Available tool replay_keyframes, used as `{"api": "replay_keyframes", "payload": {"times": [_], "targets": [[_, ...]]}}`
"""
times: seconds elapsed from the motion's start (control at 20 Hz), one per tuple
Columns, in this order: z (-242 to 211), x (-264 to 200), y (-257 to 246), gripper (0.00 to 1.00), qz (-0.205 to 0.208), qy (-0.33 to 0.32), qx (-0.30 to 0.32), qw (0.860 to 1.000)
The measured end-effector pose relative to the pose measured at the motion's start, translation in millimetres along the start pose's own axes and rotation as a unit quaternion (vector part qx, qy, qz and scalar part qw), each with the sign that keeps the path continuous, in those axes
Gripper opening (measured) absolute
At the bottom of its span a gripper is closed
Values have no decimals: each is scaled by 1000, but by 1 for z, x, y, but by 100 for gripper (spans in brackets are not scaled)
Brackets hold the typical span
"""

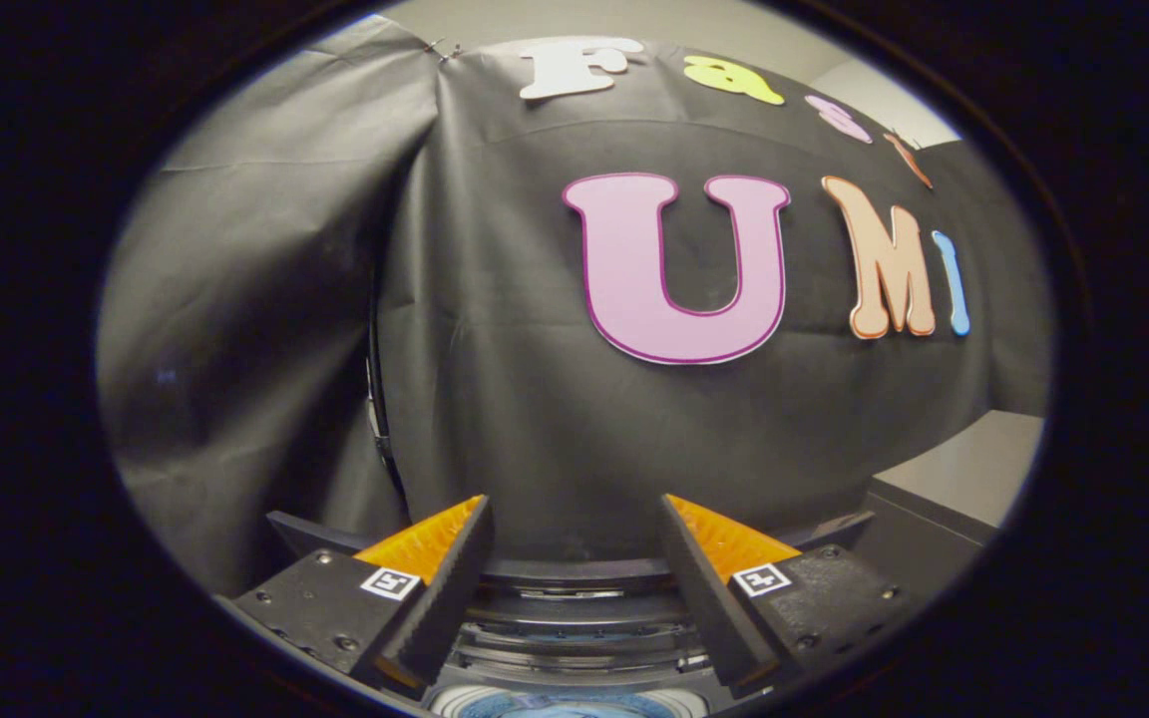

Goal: Put the clothes into the washing machine and then close the washing machine lid.

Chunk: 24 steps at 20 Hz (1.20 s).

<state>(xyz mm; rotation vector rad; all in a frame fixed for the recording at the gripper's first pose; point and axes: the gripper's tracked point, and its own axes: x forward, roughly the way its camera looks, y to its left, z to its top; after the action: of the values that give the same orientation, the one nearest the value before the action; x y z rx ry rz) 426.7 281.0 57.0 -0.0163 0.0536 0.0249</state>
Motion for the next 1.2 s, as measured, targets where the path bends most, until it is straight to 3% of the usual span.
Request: {"api": "replay_keyframes", "payload": {"times": [1.2], "targets": [[-10,-56,-2,99,7,-6,-2,1000]]}}
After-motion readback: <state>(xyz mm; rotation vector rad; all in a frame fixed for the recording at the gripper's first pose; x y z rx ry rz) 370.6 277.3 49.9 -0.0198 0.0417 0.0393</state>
